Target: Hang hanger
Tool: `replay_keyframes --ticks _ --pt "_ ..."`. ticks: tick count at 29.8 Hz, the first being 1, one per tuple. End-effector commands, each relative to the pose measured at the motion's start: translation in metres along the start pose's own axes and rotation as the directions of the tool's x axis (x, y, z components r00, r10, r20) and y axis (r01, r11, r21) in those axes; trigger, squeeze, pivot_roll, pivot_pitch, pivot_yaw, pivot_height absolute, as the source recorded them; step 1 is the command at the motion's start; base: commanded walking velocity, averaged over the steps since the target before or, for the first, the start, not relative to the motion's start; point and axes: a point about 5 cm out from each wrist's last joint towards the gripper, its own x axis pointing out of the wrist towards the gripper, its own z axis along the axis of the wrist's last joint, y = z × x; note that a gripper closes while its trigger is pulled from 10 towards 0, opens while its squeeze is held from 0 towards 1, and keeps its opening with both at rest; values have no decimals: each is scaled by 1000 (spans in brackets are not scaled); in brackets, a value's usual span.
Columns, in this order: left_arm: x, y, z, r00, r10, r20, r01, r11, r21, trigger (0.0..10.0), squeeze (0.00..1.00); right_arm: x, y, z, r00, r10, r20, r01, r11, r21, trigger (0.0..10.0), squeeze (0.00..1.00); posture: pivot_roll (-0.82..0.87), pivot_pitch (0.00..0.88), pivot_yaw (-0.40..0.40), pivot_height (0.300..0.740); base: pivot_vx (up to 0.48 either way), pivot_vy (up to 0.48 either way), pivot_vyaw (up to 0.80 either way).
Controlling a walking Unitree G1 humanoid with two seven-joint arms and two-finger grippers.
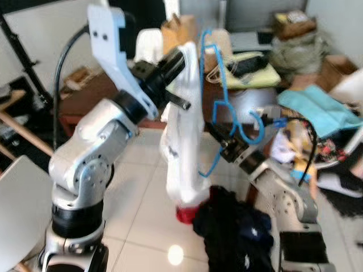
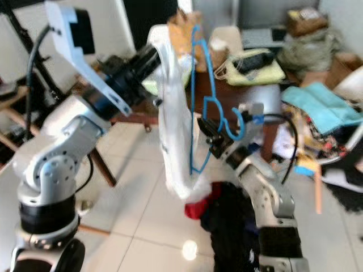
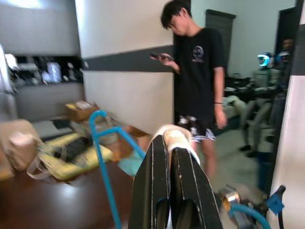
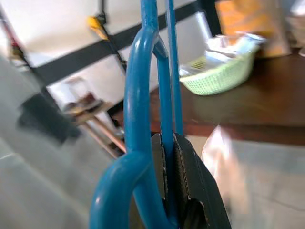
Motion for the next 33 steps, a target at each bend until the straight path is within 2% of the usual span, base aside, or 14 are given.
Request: replay_keyframes --ticks 1,6,8,10,12,15,16,18,20,21,22,27,32,33 --pt "-3 7 -3 1000 22 4 -22 1000 -12 10000 0 4 4 -9 999 6 -31 -6 1000 9 10000 0 -125 0 82 736 -375 0 0" --pt "-15 27 -28 989 115 -93 -114 993 23 10000 0 -1 -15 -27 977 -138 -160 127 989 -75 10000 0 -129 0 80 736 -278 0 -461" --pt "-15 27 -28 989 115 -93 -114 993 23 10000 0 -1 -15 -27 977 -138 -160 127 989 -75 10000 0 -129 0 80 736 0 0 0" --pt "-23 36 -39 975 170 -144 -162 985 66 10000 0 -3 -21 -31 966 -180 -185 163 981 -102 10000 0 -129 0 79 736 0 0 0" --pt "-49 57 -70 908 297 -297 -237 946 222 10000 0 -9 -34 -37 934 -269 -233 230 956 -182 10000 0 -134 0 76 736 0 0 -394" --pt "-49 57 -70 908 297 -297 -237 946 222 10000 0 -9 -34 -37 934 -269 -233 230 956 -182 10000 0 -134 0 76 736 0 0 -788" --pt "-70 65 -89 845 336 -415 -207 922 327 10000 0 -13 -40 -39 914 -313 -259 257 939 -230 10000 0 -135 0 74 736 0 0 -800" --pt "-70 65 -89 845 336 -415 -207 922 327 10000 0 -13 -40 -39 914 -313 -259 257 939 -230 10000 0 -135 0 74 736 0 0 -800" --pt "-118 78 -119 697 376 -610 -144 907 395 10000 0 -21 -49 -48 866 -376 -329 261 902 -344 10000 0 -130 0 66 736 0 0 -800" --pt "-118 78 -119 697 376 -610 -144 907 395 10000 0 -21 -49 -48 866 -376 -329 261 902 -344 10000 0 -130 0 66 736 0 0 -800" --pt "-132 80 -125 654 381 -653 -132 908 398 10000 0 -24 -52 -52 845 -393 -362 252 891 -379 10000 0 -129 0 62 736 0 0 -800" --pt "-140 84 -125 639 402 -656 -148 901 408 10000 0 -28 -54 -56 822 -400 -406 227 884 -409 10000 0 -124 0 57 736 0 0 -790" --pt "-135 89 -116 679 429 -596 -180 884 432 10000 0 -29 -54 -54 828 -353 -435 162 895 -416 10000 0 -124 0 55 736 0 0 -788" --pt "-131 88 -112 709 420 -566 -177 884 433 10000 0 -30 -52 -50 839 -314 -444 120 904 -411 10000 0 -123 0 54 736 0 0 -788"
